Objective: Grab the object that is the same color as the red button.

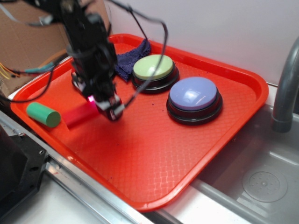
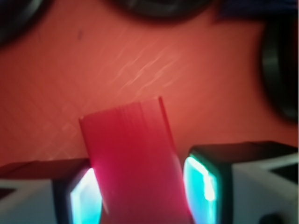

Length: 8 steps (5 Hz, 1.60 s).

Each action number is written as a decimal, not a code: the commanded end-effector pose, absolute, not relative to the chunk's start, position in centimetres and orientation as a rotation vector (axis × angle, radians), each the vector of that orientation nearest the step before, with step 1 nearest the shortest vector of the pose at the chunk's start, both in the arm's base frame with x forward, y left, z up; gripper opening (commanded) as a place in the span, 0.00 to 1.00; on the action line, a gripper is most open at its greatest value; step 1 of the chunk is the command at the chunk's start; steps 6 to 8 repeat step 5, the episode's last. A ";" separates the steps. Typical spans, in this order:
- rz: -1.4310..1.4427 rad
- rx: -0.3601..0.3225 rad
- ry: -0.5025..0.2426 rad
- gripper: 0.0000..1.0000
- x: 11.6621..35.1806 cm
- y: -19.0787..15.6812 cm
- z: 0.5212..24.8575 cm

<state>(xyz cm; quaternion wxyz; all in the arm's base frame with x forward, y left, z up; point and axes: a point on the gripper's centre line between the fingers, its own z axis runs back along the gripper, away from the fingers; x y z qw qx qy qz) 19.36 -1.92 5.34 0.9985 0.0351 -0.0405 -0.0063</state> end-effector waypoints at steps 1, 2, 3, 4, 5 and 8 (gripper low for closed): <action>0.071 0.064 -0.138 0.00 19.0 -0.8 13.1; 0.121 0.086 -0.184 0.00 18.1 -0.1 16.2; 0.119 0.094 -0.180 0.00 17.9 0.6 17.1; 0.129 0.088 -0.182 0.00 17.6 0.8 17.0; 0.115 0.094 -0.153 0.00 17.9 0.8 15.8; 0.115 0.094 -0.153 0.00 17.9 0.8 15.8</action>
